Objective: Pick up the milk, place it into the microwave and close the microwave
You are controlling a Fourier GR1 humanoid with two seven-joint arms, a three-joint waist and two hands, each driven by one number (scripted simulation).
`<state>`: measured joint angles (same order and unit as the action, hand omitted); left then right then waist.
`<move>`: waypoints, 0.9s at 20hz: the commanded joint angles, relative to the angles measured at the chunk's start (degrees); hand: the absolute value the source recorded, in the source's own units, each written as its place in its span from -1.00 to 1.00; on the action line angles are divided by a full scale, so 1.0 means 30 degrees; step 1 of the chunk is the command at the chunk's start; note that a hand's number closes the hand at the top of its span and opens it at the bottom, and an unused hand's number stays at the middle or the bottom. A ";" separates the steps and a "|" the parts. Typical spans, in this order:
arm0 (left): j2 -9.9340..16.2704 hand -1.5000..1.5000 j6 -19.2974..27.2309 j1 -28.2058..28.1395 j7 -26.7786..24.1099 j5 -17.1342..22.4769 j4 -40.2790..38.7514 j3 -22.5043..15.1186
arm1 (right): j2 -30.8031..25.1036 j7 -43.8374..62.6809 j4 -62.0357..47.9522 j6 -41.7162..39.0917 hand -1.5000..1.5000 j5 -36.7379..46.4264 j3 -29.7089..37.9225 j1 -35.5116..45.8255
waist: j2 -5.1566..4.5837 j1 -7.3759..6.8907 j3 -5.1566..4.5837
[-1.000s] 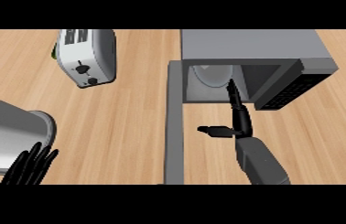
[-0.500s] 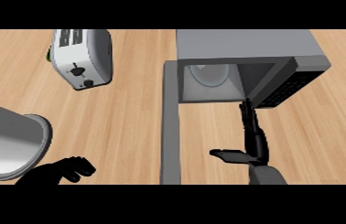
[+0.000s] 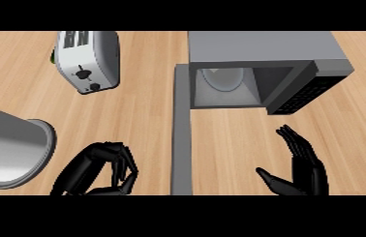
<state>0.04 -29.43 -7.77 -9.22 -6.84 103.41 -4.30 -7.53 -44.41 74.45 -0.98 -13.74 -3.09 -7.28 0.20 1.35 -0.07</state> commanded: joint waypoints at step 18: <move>-0.0006 1.00 1.1785 1.1418 0.0218 0.0913 -1.3246 -1.1823 | -0.2910 0.3583 0.8157 -0.1671 -1.00 -0.2185 0.2108 -0.2892 | -0.0189 0.0398 0.0000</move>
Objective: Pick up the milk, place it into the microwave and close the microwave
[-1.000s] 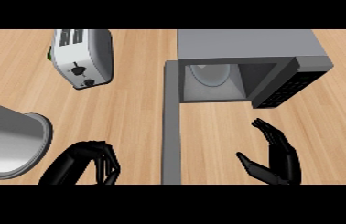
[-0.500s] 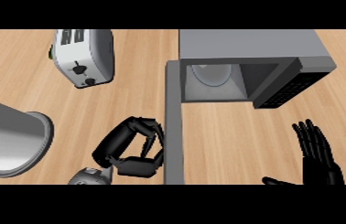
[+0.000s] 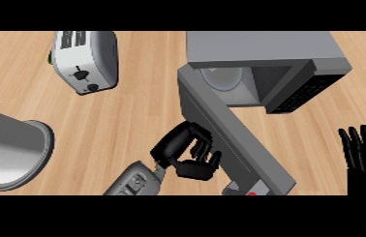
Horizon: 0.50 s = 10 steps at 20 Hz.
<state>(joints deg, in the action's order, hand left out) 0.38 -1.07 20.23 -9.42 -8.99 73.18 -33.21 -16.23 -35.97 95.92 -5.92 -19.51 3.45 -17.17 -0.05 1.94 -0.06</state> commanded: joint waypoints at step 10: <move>-0.0119 -1.00 0.5346 0.5808 0.0583 0.7134 -0.5300 -0.6331 | -0.1773 0.2837 0.3537 -0.2106 -1.00 -0.1692 -0.0381 0.0982 | -0.0401 0.1897 -0.0056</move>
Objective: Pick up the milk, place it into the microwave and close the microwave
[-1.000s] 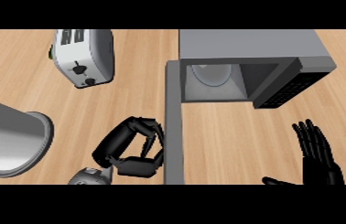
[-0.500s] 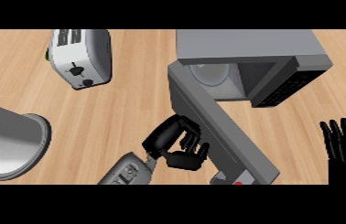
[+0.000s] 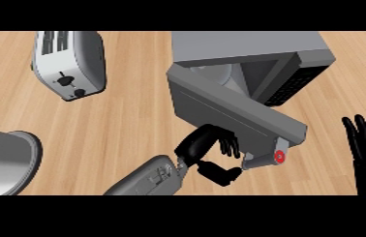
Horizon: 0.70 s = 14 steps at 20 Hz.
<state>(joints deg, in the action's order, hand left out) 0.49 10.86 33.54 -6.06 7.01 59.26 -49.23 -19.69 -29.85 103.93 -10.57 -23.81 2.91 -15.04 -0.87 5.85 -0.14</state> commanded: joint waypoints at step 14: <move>-0.0163 1.00 0.3131 0.5381 -0.3337 0.6860 -0.1754 0.0309 | -0.1839 0.2346 0.2919 -0.1779 -1.00 -0.1638 -0.0557 0.2179 | -0.0776 0.3436 -0.0038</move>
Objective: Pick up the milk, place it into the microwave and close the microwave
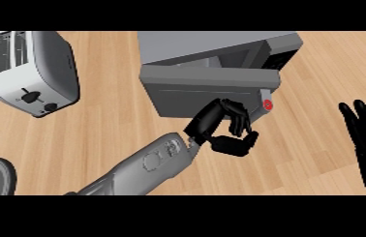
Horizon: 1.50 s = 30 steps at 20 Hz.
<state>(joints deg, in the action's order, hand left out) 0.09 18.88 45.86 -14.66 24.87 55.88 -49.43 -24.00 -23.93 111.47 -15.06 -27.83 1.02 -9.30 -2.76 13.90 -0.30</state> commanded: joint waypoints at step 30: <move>0.0019 1.00 0.3417 0.5481 -0.0884 0.4667 -0.3472 0.0765 | -0.3022 0.3102 0.1247 -0.1261 -1.00 -0.3354 0.1541 0.2375 | -0.0761 0.3645 0.0141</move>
<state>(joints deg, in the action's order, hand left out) 3.07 29.79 56.26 -17.72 38.42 47.95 -47.90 -32.12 -15.29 115.47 -18.40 -37.15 5.00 -2.55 -4.41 23.20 -0.04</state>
